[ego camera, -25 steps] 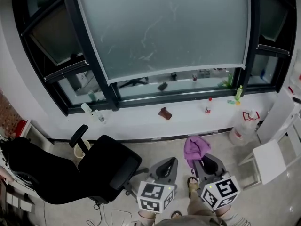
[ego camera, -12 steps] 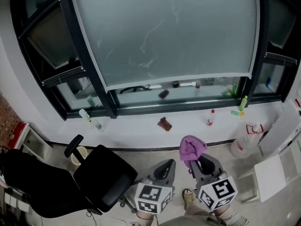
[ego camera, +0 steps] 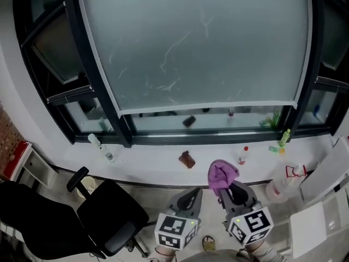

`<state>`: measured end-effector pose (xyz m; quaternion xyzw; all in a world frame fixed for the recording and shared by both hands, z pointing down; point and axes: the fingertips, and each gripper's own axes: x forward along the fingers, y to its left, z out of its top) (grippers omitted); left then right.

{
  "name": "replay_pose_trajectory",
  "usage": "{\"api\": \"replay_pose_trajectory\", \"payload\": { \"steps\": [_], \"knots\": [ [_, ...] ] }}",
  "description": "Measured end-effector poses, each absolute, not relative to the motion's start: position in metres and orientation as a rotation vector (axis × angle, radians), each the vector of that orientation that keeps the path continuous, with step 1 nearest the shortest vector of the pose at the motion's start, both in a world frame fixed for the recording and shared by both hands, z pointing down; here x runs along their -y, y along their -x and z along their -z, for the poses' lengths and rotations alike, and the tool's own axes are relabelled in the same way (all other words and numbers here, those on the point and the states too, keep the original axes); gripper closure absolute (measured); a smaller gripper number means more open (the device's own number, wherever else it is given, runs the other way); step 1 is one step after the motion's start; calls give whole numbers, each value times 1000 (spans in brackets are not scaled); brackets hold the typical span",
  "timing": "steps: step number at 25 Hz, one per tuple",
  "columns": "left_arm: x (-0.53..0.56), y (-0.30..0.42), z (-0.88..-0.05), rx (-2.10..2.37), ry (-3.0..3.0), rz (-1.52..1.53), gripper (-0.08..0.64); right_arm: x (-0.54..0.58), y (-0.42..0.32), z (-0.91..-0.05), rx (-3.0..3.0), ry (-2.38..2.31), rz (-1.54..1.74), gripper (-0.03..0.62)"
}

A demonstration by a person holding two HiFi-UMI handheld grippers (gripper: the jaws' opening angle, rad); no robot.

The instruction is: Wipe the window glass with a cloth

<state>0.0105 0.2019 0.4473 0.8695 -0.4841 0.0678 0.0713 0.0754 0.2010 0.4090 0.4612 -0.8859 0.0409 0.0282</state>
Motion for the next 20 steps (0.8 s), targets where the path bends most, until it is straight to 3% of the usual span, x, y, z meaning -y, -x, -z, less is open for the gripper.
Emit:
{"api": "replay_pose_trajectory", "payload": {
  "steps": [20],
  "knots": [
    [-74, -29, -446, 1567, -2543, -194, 555, -80, -106, -417, 2750, -1367, -154, 543]
  ]
}}
